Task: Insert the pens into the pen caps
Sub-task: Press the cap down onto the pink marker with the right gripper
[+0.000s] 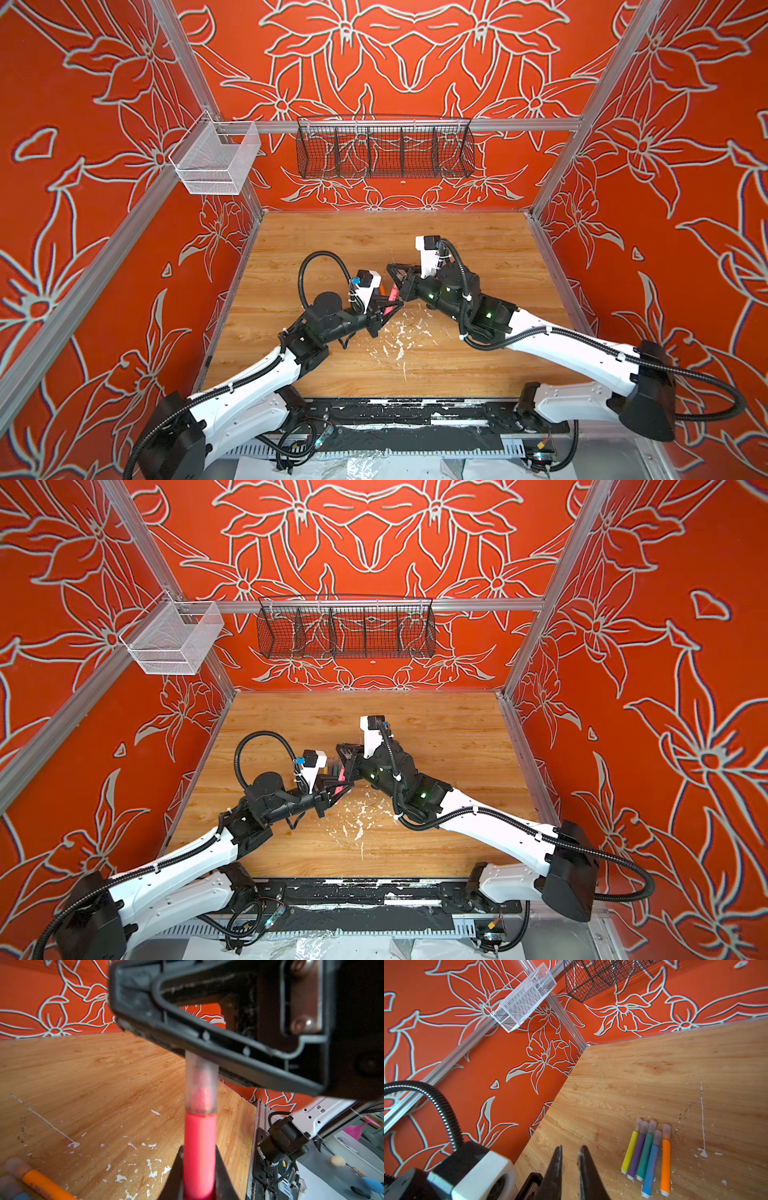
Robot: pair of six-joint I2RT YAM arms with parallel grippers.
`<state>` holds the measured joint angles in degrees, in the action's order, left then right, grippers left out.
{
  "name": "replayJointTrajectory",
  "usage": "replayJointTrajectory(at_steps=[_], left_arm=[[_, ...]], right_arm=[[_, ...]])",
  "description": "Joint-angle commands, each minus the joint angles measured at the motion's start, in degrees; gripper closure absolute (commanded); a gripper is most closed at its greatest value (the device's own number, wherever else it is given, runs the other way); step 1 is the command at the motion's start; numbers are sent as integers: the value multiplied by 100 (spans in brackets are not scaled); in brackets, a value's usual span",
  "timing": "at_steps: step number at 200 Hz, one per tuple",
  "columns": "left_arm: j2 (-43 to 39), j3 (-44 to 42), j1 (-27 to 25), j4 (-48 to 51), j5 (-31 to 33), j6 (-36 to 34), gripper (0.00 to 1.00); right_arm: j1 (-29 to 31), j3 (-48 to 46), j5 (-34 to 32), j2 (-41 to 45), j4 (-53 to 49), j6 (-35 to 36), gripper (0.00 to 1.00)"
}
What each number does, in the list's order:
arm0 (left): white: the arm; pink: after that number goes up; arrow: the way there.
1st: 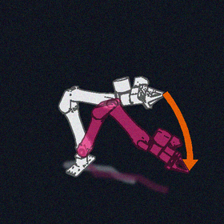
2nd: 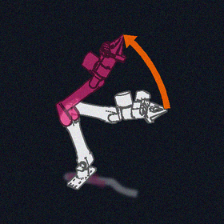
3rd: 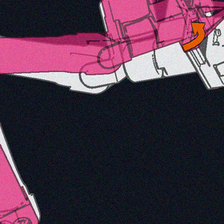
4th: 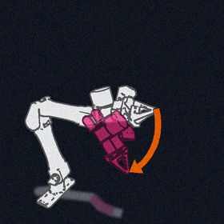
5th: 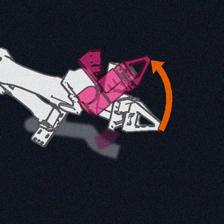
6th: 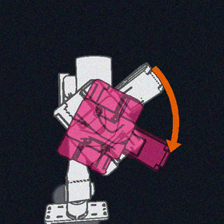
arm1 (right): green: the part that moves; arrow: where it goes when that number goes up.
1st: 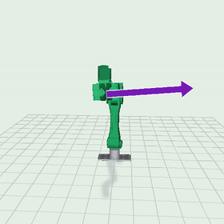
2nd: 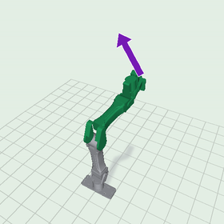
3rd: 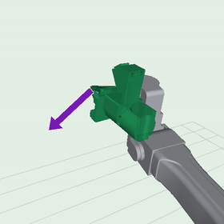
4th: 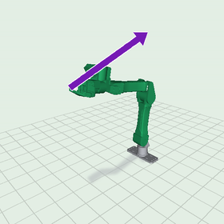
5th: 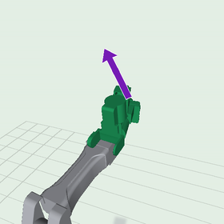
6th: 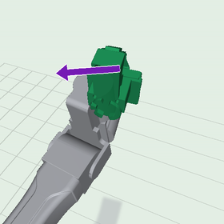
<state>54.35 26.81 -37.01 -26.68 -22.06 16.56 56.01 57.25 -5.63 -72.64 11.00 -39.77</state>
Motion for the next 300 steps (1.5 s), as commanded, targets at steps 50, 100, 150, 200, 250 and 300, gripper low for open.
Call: replayJointTrajectory(at_steps=[50,100,150,200,250,300], left_arm=[[428,1556,473,-89,895,69,100],[627,2220,809,185,754,26,100],[639,1939,1459,-545,194,976,100],[386,1644,1469,-420,1051,518,100],[11,1565,1470,-296,1808,148,100],[-115,1375,1484,-440,1895,-236,100]], right_arm=[[371,-488,810,-141,60,-368,100],[703,-709,1146,-84,116,-424,100],[1099,-812,1278,-113,496,-489,100],[1647,-707,1125,-196,651,-571,100],[1989,-804,539,-91,602,-708,100],[2221,-650,1354,-547,1394,-635,100]])
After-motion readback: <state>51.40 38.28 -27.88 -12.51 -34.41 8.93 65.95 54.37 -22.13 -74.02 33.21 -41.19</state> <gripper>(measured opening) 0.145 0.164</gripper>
